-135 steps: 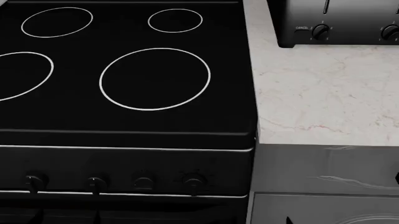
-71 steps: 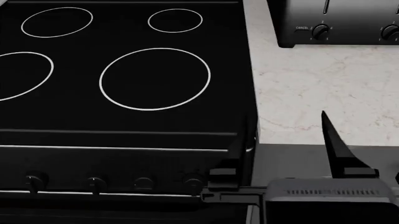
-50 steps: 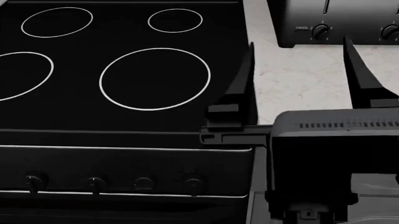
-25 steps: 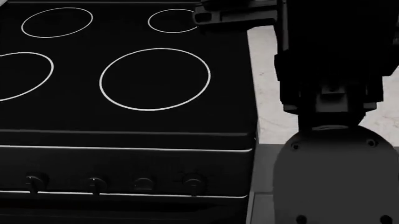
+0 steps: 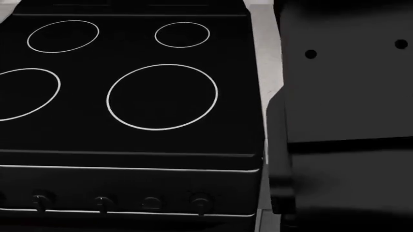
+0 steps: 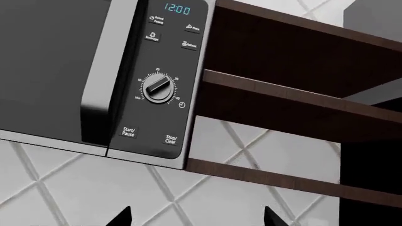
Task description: Press the stop button on the microwave
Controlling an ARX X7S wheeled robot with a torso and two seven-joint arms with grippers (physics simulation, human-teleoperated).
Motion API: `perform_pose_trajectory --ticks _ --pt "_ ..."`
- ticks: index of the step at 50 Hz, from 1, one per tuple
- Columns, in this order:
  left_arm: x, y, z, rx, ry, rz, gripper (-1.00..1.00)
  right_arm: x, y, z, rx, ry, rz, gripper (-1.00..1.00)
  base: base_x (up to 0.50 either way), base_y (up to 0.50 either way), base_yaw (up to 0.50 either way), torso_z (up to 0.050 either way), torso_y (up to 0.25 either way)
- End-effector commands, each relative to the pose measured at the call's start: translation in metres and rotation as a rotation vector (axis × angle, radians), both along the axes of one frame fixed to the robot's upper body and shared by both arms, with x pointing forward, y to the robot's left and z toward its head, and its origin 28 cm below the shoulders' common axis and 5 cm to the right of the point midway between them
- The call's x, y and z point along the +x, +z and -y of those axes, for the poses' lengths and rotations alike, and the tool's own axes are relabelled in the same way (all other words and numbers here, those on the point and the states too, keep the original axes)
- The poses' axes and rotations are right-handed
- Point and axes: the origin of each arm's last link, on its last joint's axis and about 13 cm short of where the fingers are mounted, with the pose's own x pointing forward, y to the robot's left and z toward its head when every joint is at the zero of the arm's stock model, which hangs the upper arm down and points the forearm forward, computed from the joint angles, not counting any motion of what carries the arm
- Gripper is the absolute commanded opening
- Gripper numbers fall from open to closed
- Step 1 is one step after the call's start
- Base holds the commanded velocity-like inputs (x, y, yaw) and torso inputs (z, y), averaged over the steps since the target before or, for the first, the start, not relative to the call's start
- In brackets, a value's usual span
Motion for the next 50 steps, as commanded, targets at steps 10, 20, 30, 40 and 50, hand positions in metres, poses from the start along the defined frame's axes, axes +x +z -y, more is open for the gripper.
perform_pose_trajectory --ticks 10,20,30,40,50 --pt "0.000 0.000 0.000 0.000 0.000 -0.001 1.00 0.030 0.044 -0.015 0.033 0.001 -0.107 1.00 0.00 0.00 0.00 0.050 0.037" --pt "0.000 0.000 0.000 0.000 0.000 -0.001 1.00 0.050 0.067 -0.015 0.064 0.021 -0.179 1.00 0.00 0.00 0.00 0.050 0.038" --pt "0.000 0.000 0.000 0.000 0.000 -0.001 1.00 0.052 0.088 -0.021 0.078 0.031 -0.208 1.00 0.00 0.00 0.00 0.050 0.038" --pt "0.000 0.000 0.000 0.000 0.000 -0.001 1.00 0.058 0.100 -0.021 0.103 0.027 -0.205 1.00 0.00 0.00 0.00 0.050 0.039" --pt "0.000 0.000 0.000 0.000 0.000 -0.001 1.00 0.068 0.112 -0.020 0.115 0.018 -0.211 1.00 0.00 0.00 0.00 0.050 0.040"
